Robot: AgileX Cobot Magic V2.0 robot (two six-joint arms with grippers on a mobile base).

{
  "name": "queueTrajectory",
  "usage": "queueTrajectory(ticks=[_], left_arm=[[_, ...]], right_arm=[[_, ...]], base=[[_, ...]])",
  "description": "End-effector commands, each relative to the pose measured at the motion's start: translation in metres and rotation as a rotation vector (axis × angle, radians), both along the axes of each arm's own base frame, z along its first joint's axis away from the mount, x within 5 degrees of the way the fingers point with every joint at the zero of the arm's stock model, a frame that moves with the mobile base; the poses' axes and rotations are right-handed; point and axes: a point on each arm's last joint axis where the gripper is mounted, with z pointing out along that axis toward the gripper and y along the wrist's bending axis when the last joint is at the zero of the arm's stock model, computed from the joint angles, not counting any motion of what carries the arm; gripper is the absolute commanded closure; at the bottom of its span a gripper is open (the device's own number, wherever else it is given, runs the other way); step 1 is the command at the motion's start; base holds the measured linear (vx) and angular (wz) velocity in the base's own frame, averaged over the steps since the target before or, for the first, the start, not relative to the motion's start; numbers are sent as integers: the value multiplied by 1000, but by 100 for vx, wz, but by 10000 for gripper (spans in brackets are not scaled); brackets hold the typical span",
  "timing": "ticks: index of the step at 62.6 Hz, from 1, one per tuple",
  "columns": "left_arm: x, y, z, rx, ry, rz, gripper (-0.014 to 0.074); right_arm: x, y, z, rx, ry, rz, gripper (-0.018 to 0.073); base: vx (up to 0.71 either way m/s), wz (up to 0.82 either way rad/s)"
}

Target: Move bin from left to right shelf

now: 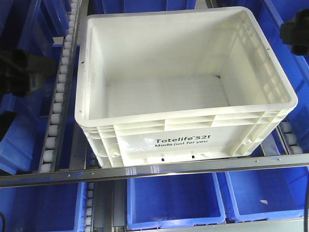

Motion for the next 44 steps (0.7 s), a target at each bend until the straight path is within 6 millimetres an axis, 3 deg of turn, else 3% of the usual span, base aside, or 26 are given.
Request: queueTrajectory(ticks=[1,8,24,34,44], left_arm=[[-20,7,12,-45,-115,-15,107],[-43,17,11,-60,-150,-15,107],[-95,40,8,-5,-141,-35,107],[-113,48,7,-2,-140,-38,107],[-118,47,7,-24,-133,-71,107]], right_arm=[[-21,-5,21,6,-84,30,-32],[-48,-8,16,26,-98,81,-29],[-109,-29,-39,-7,-71,62,-24],[-138,-38,-59,0,-34,45,-24],[-157,-45,-68,6,-26,32,-24]], base=[[0,0],[0,0],[0,0],[0,0],[0,0]])
